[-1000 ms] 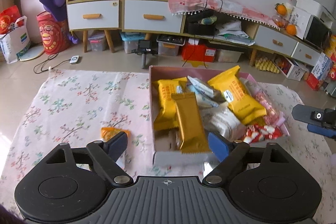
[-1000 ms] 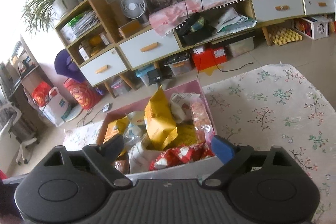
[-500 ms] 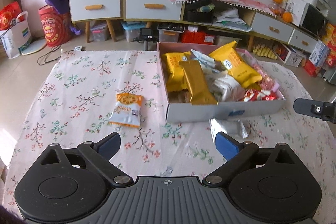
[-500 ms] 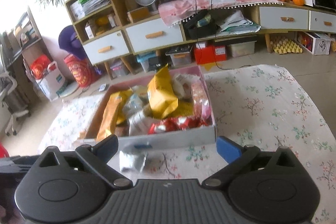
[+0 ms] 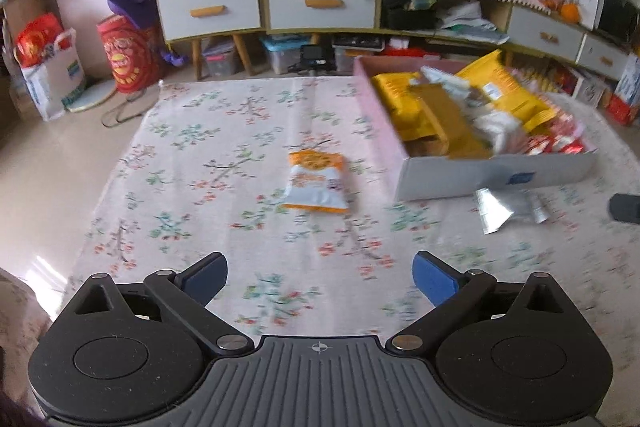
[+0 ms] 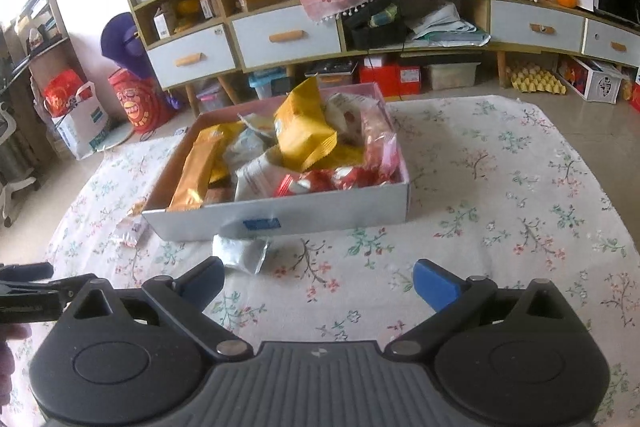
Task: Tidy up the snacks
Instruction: 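Withdraw both tools from the box toward the remaining packets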
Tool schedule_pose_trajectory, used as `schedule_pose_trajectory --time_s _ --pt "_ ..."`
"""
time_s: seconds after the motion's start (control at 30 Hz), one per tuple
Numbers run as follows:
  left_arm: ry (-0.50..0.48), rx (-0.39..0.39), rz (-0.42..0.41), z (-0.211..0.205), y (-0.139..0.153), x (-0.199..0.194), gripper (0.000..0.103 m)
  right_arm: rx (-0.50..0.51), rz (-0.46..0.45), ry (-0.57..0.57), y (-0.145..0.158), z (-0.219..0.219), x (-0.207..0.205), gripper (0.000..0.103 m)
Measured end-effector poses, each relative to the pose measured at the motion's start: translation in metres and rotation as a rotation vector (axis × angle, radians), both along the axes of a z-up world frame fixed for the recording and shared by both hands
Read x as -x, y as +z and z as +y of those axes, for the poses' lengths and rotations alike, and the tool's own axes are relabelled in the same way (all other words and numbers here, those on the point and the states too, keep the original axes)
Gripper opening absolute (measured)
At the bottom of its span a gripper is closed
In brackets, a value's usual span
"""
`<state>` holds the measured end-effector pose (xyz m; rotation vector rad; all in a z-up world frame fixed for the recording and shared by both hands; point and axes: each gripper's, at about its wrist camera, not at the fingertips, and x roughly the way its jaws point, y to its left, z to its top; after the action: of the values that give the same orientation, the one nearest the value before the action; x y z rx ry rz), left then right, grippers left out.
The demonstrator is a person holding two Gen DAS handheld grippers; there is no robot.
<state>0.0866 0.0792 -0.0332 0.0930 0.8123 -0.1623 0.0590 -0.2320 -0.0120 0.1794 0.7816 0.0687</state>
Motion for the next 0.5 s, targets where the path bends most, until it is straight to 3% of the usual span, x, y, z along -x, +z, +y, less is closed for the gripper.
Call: schedule_pose_trajectory --time_s 0.5 --pt "-0.075 -0.116 -0.043 -0.004 -0.040 -0.025 0.102 0.130 0.046 0.109 -0.037 0.039 -0.003 0.089"
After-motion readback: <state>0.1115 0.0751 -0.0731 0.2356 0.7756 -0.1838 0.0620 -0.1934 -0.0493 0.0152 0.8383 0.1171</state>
